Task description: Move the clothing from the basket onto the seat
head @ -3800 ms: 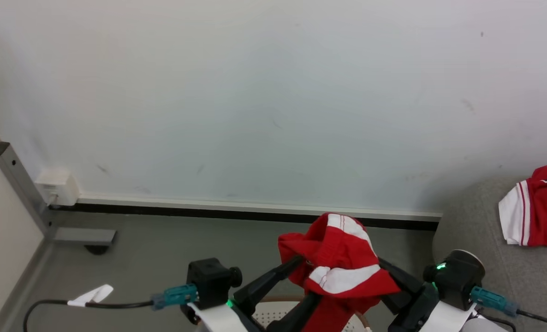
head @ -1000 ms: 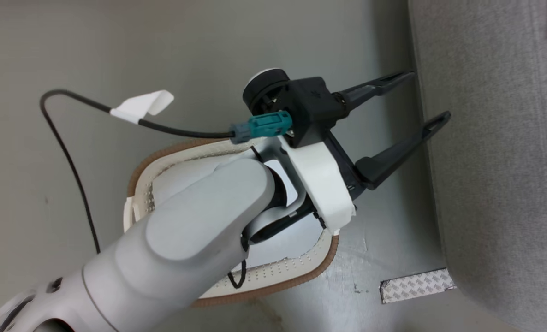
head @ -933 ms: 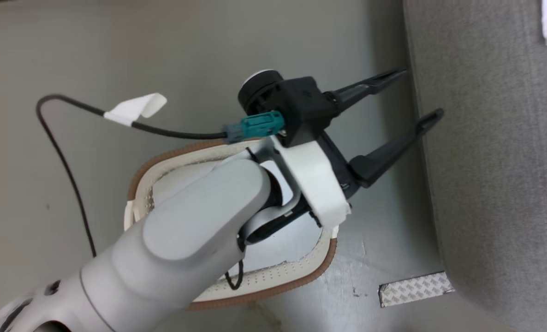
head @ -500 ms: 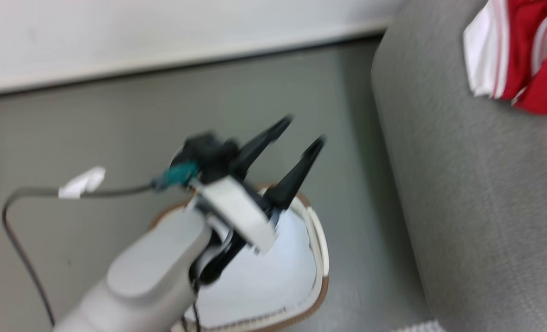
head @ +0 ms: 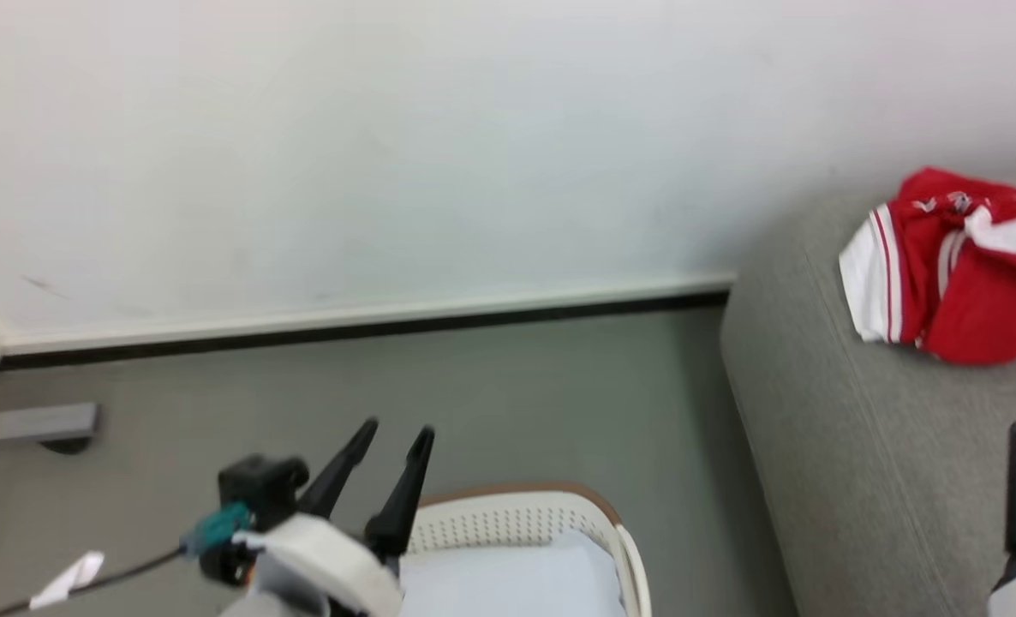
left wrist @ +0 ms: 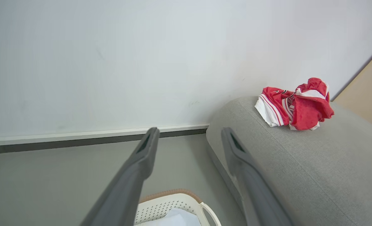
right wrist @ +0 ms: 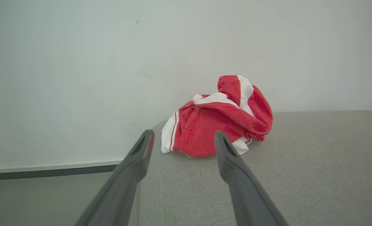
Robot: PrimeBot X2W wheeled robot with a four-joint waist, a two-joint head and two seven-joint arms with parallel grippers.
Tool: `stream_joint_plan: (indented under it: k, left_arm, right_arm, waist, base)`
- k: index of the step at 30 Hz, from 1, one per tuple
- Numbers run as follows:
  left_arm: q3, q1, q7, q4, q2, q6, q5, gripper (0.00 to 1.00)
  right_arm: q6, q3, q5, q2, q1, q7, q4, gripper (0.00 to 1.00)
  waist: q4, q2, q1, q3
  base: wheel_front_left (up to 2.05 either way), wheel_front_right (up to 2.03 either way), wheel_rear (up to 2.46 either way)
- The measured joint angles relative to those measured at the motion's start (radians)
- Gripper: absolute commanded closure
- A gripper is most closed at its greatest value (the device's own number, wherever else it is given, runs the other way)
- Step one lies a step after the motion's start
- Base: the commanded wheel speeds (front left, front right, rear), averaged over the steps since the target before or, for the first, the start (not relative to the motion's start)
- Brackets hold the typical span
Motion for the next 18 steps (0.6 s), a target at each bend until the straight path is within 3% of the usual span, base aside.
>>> stream_joint_plan:
  k: [9,18]
  left_arm:
    - [0.206,0.231,0.0,-0.037,-0.032,0.022,0.128,0.0]
    - [0.41,0.374,0.0,-0.037,-0.133,-0.004,0.291,0.0]
  right_arm:
    - [0.0,0.068,0.039,0.101,0.151,-0.001,-0.1,0.0]
    - [0.0,0.144,0.004,0.154,0.253,-0.001,-0.114,0.0]
  waist:
    - [0.115,0.0,0.0002,-0.117]
    - [0.149,0.0,0.0004,-0.165]
  base:
    - [0.0,0.0,0.0]
    - [0.0,0.0,0.0]
